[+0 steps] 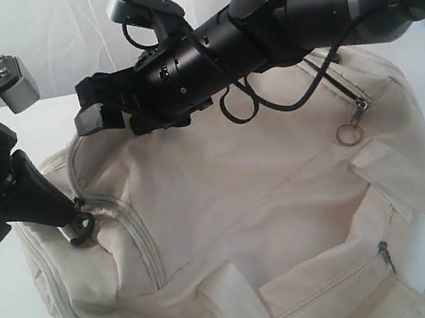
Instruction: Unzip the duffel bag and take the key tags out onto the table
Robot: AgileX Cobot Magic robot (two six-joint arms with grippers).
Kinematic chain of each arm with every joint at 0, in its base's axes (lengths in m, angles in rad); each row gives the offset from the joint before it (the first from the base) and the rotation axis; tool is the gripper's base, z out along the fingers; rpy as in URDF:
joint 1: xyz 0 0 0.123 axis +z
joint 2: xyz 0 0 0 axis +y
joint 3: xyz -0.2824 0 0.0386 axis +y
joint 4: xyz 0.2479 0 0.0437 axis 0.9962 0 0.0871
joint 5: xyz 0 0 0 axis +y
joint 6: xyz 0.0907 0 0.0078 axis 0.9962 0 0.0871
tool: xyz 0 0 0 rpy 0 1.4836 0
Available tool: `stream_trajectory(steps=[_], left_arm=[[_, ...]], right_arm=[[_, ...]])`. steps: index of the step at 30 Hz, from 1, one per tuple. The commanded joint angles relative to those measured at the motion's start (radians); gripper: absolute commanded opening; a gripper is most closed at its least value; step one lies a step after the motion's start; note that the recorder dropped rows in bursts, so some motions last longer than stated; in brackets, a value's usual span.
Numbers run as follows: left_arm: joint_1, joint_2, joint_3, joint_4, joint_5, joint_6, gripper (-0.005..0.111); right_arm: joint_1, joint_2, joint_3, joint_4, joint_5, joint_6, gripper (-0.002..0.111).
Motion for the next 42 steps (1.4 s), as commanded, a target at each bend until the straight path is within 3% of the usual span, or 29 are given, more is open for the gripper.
stream_trajectory(steps=[1,5,11,16,21,28,32,35,42], left_arm=[[-0.008,-0.011,0.008,-0.032,0.063,-0.005,0.0],[-0.008,-0.011,0.008,-0.038,0.063,-0.005,0.0],[-0.008,-0.011,0.008,-0.055,0.07,-0.001,0.0],[-0.008,-0.011,0.008,-0.055,0.08,0.002,0.0],[-0.008,-0.011,0.008,-0.055,0.086,0.003,0.0],[-0.008,-0.011,0.008,-0.055,0.086,0.006,0.0],[-0.008,-0.011,0.008,-0.062,0.086,0.006,0.0],[-0.008,-0.011,0.008,-0.061,0.086,0.008,0.0],[-0.008,-0.011,0.008,-0.061,0.086,0.011,0.0]], right_arm=[[-0.002,0.039,-0.044,0.052,-0.026,-0.002,0.07],[-0.002,0.077,-0.083,0.055,-0.028,0.025,0.067],[-0.002,0.105,-0.098,0.048,0.002,0.054,0.039],[-0.004,0.09,-0.098,-0.086,0.072,-0.05,0.038],[-0.004,0.032,-0.098,-0.315,0.082,-0.293,0.038],[-0.004,-0.067,-0.143,-0.414,0.062,-0.326,0.036],[-0.004,-0.032,-0.288,-0.591,0.24,-0.35,0.026],[-0.004,0.025,-0.398,-0.602,0.418,-0.479,0.025],[-0.004,0.092,-0.452,-0.506,0.547,-0.941,0.026]])
